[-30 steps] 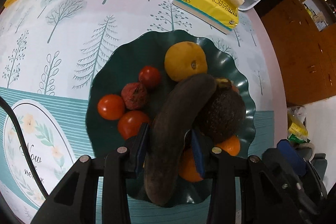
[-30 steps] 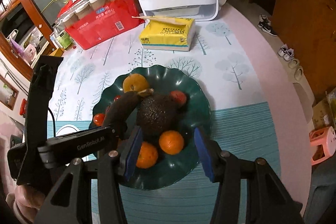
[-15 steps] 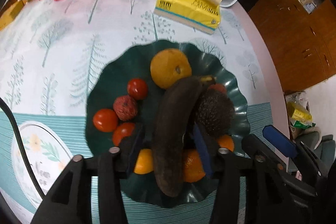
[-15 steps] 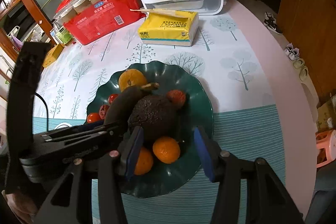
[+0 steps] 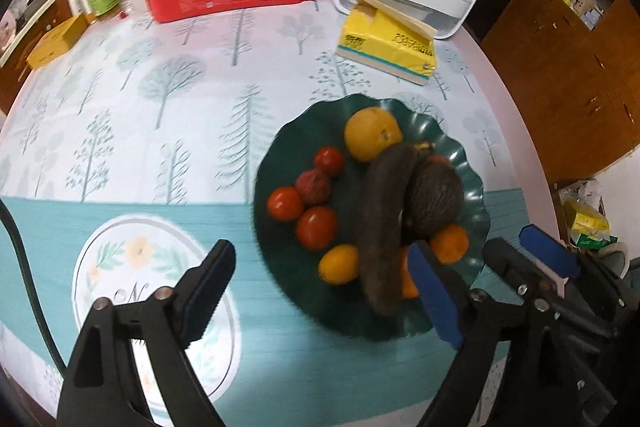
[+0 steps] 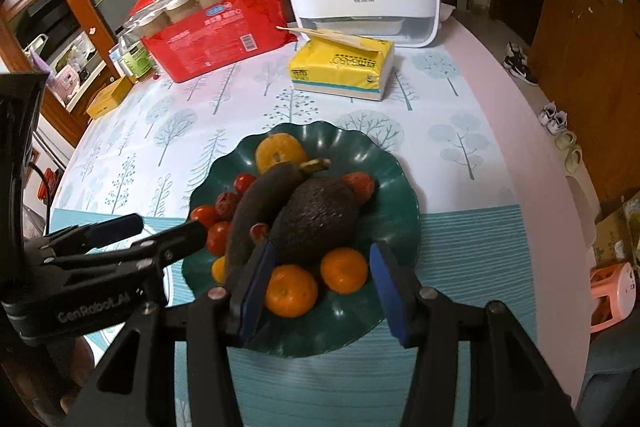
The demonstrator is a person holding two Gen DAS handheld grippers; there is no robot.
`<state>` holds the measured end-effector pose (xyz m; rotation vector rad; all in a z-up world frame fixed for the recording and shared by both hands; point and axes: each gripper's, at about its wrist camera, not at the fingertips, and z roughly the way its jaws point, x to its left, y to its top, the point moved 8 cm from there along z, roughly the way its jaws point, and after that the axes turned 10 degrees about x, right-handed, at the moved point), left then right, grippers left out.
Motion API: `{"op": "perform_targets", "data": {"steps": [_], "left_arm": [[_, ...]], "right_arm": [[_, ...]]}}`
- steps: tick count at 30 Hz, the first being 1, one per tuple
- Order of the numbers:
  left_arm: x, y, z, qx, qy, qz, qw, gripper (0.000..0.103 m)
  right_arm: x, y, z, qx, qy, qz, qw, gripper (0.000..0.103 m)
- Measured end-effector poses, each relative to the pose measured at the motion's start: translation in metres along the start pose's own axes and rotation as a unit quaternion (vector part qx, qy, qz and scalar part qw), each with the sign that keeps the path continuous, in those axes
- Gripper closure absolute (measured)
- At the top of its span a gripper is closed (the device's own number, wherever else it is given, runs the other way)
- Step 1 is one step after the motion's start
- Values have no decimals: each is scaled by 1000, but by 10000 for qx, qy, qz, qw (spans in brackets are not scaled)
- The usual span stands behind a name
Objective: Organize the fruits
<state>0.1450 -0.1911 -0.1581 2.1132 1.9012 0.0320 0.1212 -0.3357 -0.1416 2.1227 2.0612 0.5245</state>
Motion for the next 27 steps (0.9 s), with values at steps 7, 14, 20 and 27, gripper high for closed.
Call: {"op": "perform_targets", "data": {"steps": [7,14,20,27], "left_arm": [[19,-31,-24,-217,162,138,9995,11],[44,-50,-60,-485,294,155,9983,10],[68,-63,-99,-696,519,142,9961,10],[93,-74,-132,-904,733,-19,9932,10]], "right_arm": [[22,-19,-15,-89,-127,-105,9998,51],[48,-41,-32,-180,-133,-130,9997,52],[82,-53,-61,-367,-36,-199,9991,51],[124,-54,-91,-481,291,-311,9979,51]]}}
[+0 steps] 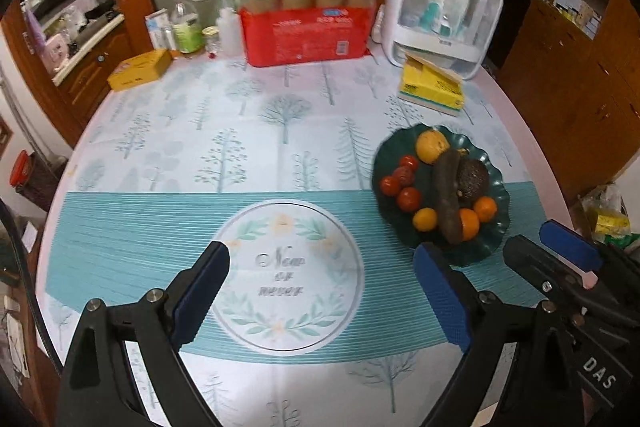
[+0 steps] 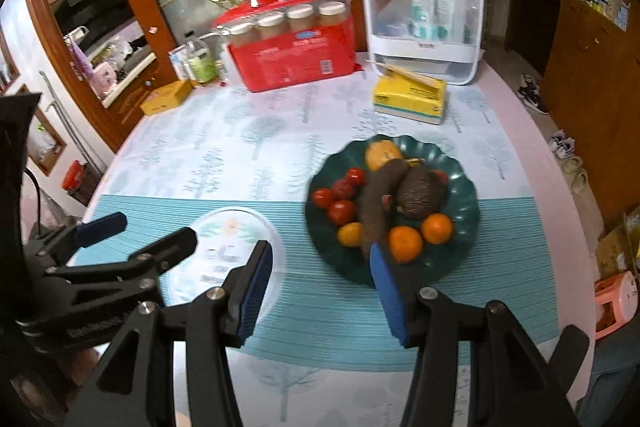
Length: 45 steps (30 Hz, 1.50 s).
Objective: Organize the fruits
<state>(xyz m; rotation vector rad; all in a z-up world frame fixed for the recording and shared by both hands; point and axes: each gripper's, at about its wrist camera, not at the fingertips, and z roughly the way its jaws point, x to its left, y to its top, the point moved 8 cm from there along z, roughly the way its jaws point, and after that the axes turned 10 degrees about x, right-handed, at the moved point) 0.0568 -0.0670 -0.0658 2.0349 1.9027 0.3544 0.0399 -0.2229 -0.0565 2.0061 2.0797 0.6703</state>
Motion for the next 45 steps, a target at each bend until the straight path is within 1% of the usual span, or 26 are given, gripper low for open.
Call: {"op": "perform_targets", "data": {"steps": [2,4,7,16,25,35,39,45], "left_arm": [[9,0,-7,-74,48,-84,9999,10],[17,-1,-12,-118,54,-154,9998,10],[23,-1,-15,-155,58,-191,9997,10],[20,-3,-22,-245,151,-86,9995,10],[19,-4,-22,-238,173,-11,9996,10],[27,-14,-22,-139,201,11,9997,10],[31,-18,-25,-174,253,29,9995,10],[35,-19,-30,-233,214,57,9995,10]], "right_arm": [[11,0,-4,-19,12,-73,10000,50],[20,0,-7,-39,32,-125,9999,45],[27,0,-12,-126,-58,-145,9998,41],[34,-2,-18,-212,-282,-68,9994,40],[32,-3,-18,-209,-382,45,9990,40],[34,-9,-19,-182,-342,86,9992,40],[40,-13,-20,-179,-326,83,9993,40],[45,-15,-22,-217,-353,92,9991,40]]}}
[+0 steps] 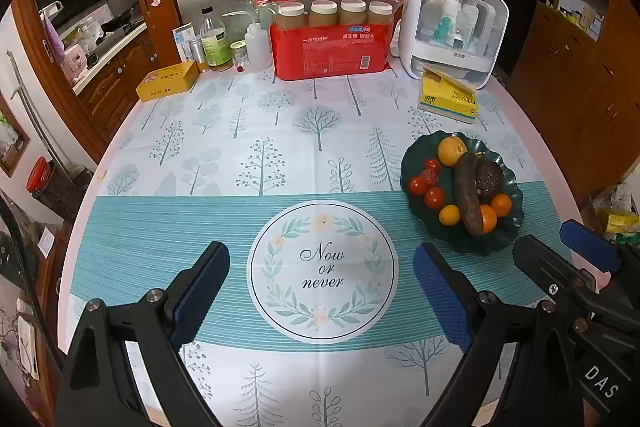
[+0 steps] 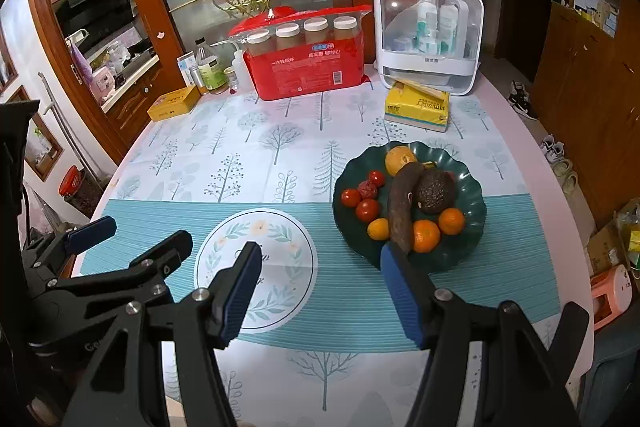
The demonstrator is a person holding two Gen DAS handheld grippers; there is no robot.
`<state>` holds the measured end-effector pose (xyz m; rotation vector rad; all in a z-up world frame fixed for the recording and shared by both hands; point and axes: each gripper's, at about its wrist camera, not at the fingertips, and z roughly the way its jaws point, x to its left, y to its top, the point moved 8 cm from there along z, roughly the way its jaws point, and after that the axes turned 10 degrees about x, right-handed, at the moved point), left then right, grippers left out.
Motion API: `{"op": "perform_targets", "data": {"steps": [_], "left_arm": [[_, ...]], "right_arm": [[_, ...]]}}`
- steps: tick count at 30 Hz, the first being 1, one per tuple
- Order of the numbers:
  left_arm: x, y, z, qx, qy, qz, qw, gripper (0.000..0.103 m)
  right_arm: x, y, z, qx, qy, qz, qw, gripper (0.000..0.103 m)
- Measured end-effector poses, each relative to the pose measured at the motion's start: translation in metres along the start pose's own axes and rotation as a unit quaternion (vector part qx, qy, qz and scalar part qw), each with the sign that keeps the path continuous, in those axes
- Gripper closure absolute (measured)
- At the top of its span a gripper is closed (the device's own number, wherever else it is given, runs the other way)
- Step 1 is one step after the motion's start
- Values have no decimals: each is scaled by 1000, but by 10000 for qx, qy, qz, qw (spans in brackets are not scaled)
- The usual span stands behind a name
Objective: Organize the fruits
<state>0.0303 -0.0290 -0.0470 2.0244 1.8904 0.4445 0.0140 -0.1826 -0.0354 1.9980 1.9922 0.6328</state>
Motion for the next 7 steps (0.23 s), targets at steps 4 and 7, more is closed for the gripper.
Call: {"op": "perform_targets", "data": {"steps": [4,7], "left_arm": [[3,-2,1,93,-37,3,9999,10],[6,-4,1,106,-55,34,9999,10]], "right_arm": [[6,-3,-3,9,-60,3,10000,40],[9,-5,-2,63,-69,36,9999,40]]}}
